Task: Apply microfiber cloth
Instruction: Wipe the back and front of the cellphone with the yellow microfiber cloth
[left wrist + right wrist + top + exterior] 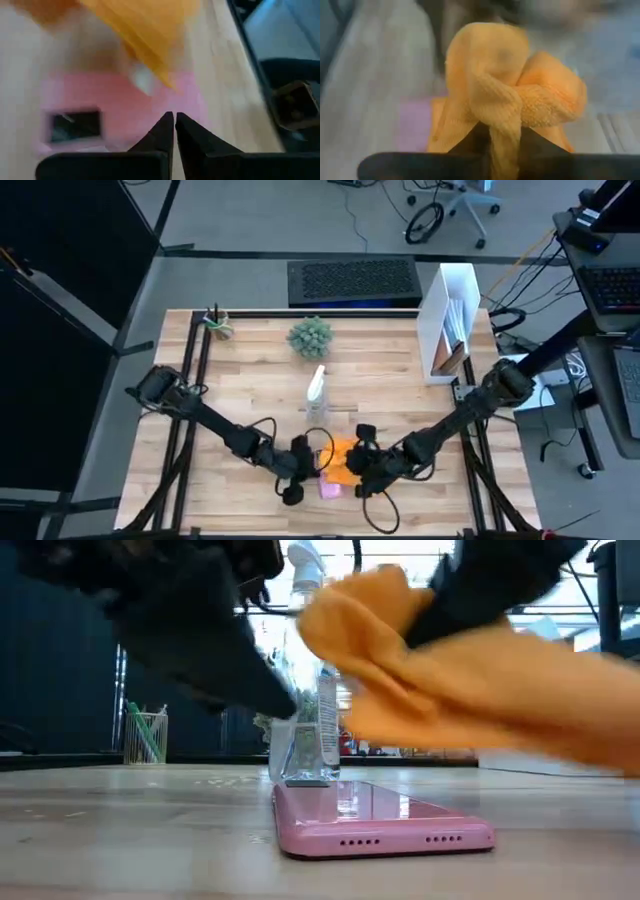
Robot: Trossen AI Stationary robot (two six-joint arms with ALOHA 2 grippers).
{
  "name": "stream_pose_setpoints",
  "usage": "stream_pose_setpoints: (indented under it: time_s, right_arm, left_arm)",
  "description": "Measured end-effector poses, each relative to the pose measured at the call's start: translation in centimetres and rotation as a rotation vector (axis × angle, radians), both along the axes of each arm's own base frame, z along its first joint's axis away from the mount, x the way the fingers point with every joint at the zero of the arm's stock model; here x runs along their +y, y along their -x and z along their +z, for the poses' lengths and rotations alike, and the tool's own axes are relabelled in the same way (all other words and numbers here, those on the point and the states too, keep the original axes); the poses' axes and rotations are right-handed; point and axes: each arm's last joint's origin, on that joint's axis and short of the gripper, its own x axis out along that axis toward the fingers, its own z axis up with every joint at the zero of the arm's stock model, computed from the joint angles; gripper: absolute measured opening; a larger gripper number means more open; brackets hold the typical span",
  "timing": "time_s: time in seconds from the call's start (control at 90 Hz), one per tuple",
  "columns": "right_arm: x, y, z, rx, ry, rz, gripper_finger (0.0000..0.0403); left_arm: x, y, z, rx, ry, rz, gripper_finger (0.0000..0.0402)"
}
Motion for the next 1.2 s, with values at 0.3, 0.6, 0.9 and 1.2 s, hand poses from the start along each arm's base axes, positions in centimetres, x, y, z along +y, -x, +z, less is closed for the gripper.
stream_pose_setpoints:
  time_s: [0.3, 0.6, 0.9, 1.2]
  right_arm:
    - [1.6, -2.6, -4.4, -0.04, -0.092, 0.146, 0.0013]
    - [1.2, -3.7, -8.4, 0.044, -0.187, 0.118, 0.0013]
    - [3.8, -1.7, -8.5, 0.202, -0.375, 0.297, 0.0013]
    - [2.7, -0.8, -4.9, 0.145, -0.217, 0.234, 0.0013]
  left_arm:
    - [1.8, -1.5, -2.5, 0.018, -0.031, 0.025, 0.0006]
    - [1.8, -2.3, -5.7, 0.042, -0.006, -0.002, 0.0006]
    - [2.3, -2.6, -6.2, 0.053, 0.004, 0.015, 0.0006]
    - [2.3, -2.7, -6.1, 0.026, 0.032, 0.017, 0.0006]
